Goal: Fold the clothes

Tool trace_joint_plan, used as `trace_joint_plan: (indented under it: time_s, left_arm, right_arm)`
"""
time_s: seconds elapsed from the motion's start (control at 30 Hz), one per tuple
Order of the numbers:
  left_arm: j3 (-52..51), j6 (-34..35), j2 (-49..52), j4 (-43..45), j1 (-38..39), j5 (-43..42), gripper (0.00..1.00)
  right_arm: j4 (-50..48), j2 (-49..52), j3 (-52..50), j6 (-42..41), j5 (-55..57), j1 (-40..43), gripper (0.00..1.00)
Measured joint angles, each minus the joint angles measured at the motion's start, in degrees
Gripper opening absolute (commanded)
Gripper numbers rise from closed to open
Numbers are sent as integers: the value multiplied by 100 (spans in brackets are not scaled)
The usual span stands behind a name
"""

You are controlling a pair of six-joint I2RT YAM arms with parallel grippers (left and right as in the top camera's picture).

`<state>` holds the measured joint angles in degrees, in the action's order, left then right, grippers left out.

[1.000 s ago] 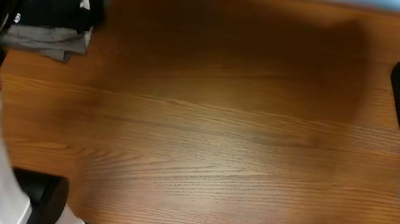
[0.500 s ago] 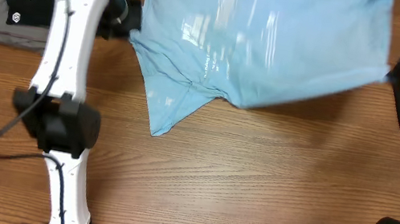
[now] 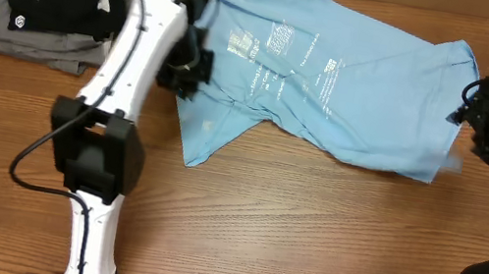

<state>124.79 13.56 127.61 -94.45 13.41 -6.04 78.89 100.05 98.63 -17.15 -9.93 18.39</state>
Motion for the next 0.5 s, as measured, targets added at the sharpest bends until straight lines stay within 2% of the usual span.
trace_joint_plan:
  time_s: [0.13, 0.33, 0.5]
  left_arm:
    - [-647, 87, 0, 452, 310, -44, 44]
    - [-1823, 131, -20, 1193, 411, -83, 46]
    - [-2393, 127, -20, 1856, 409, -85, 49]
  right_arm:
    - [90, 0, -2, -177, 433, 39, 100]
    - [232, 0, -7, -297, 586, 74, 100]
    - [238, 0, -133, -337, 483, 68, 100]
